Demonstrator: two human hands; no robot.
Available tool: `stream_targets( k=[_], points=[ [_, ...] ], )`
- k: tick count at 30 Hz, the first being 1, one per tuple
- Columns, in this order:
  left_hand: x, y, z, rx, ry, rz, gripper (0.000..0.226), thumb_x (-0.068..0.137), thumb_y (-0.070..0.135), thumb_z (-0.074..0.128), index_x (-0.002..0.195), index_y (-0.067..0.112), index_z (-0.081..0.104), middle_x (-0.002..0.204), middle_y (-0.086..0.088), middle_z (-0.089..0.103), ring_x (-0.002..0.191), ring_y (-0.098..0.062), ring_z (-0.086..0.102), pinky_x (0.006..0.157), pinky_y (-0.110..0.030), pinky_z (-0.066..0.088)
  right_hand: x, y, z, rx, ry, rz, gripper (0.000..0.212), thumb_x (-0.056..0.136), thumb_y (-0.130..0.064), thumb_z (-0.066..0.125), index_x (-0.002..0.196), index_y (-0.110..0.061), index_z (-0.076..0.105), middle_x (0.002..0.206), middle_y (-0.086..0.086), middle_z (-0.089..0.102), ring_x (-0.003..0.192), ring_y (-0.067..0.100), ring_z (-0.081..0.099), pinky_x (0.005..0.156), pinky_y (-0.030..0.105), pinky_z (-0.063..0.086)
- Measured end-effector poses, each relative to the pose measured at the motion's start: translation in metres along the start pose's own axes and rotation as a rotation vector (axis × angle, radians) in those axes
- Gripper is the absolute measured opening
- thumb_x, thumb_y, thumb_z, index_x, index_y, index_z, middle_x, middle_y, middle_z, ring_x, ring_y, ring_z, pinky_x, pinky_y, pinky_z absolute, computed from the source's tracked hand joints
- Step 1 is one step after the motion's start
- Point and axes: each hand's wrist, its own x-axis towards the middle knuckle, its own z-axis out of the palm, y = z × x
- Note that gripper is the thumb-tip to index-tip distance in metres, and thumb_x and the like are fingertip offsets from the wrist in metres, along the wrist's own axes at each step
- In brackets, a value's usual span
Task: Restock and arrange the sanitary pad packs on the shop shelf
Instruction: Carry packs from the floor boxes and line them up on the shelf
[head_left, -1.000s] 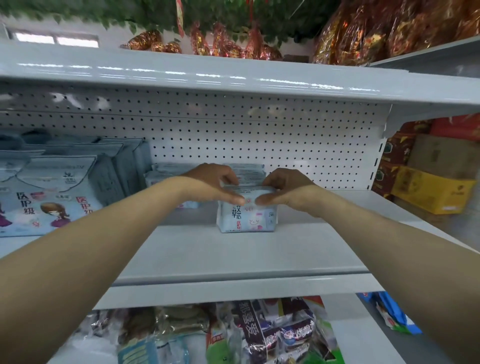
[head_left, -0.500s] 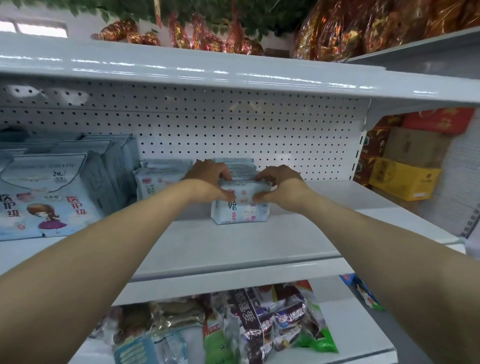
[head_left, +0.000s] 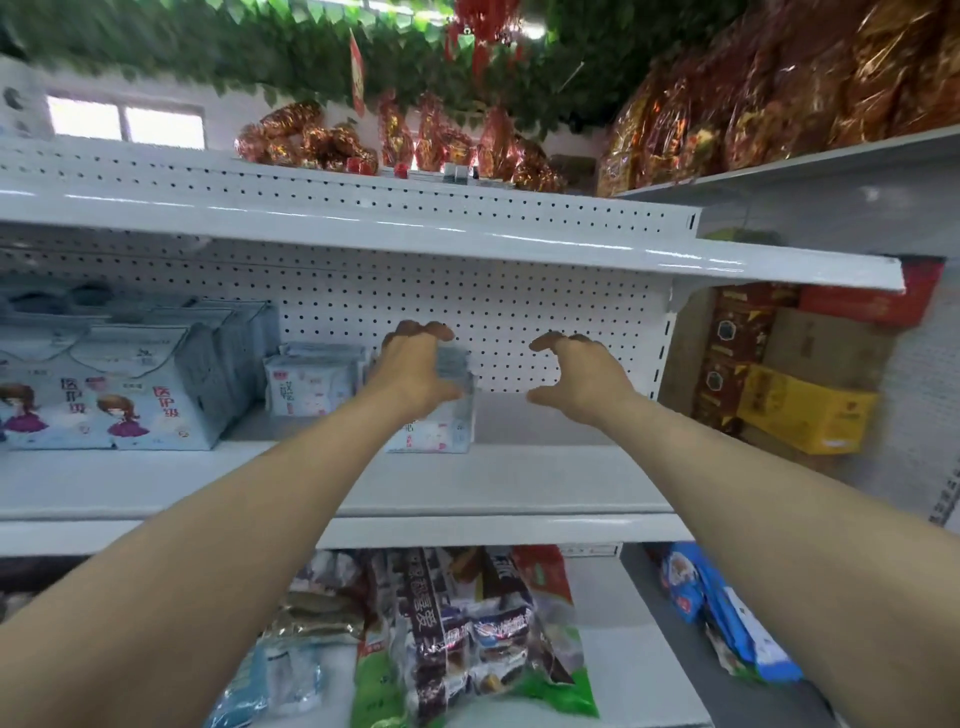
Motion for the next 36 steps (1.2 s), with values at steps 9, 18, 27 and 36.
stream_targets(
  k=[9, 18, 27, 36],
  points=[
    [-0.073, 0.11, 0.037, -0.017, 0.052, -0.111, 0.062, 0.091, 0.039, 0.069, 0.143, 0.015, 0.046, 0.144, -0.011, 0.038, 0.134, -0.032, 0.038, 0.103, -0.041, 0.04, -0.084, 0.09, -0.08, -0.036, -0.02, -0.067, 0.065, 0.09, -0.046, 0.071, 0.146, -0.027, 0.045, 0.144, 0.01, 0.046, 0.129, 0.03, 0.048, 0.094, 0.036, 0.045],
    [-0.147, 0.18, 0.089, 0.017, -0.009, -0.232, 0.062, 0.099, 0.054, 0.048, 0.144, 0.012, 0.044, 0.151, -0.015, 0.034, 0.143, -0.034, 0.029, 0.113, -0.049, 0.034, -0.155, 0.179, -0.095, 0.099, -0.077, -0.037, 0.061, 0.095, -0.058, 0.056, 0.144, -0.023, 0.048, 0.145, 0.01, 0.05, 0.13, 0.029, 0.049, 0.097, 0.037, 0.045],
    [-0.186, 0.18, 0.162, 0.053, -0.166, -0.221, 0.055, 0.097, 0.052, 0.052, 0.133, 0.01, 0.053, 0.136, -0.016, 0.046, 0.13, -0.034, 0.042, 0.107, -0.045, 0.039, -0.199, 0.232, -0.054, 0.126, -0.159, 0.077, 0.061, 0.092, -0.055, 0.062, 0.141, -0.022, 0.051, 0.14, 0.008, 0.054, 0.127, 0.028, 0.053, 0.098, 0.039, 0.047],
    [-0.254, 0.107, 0.271, 0.057, -0.494, -0.311, 0.051, 0.096, 0.05, 0.057, 0.124, 0.008, 0.059, 0.138, -0.02, 0.048, 0.125, -0.035, 0.051, 0.1, -0.039, 0.043, -0.265, 0.277, 0.075, 0.13, -0.424, 0.255, 0.058, 0.093, -0.045, 0.066, 0.138, -0.011, 0.055, 0.137, 0.014, 0.059, 0.129, 0.032, 0.053, 0.102, 0.036, 0.04]
  ],
)
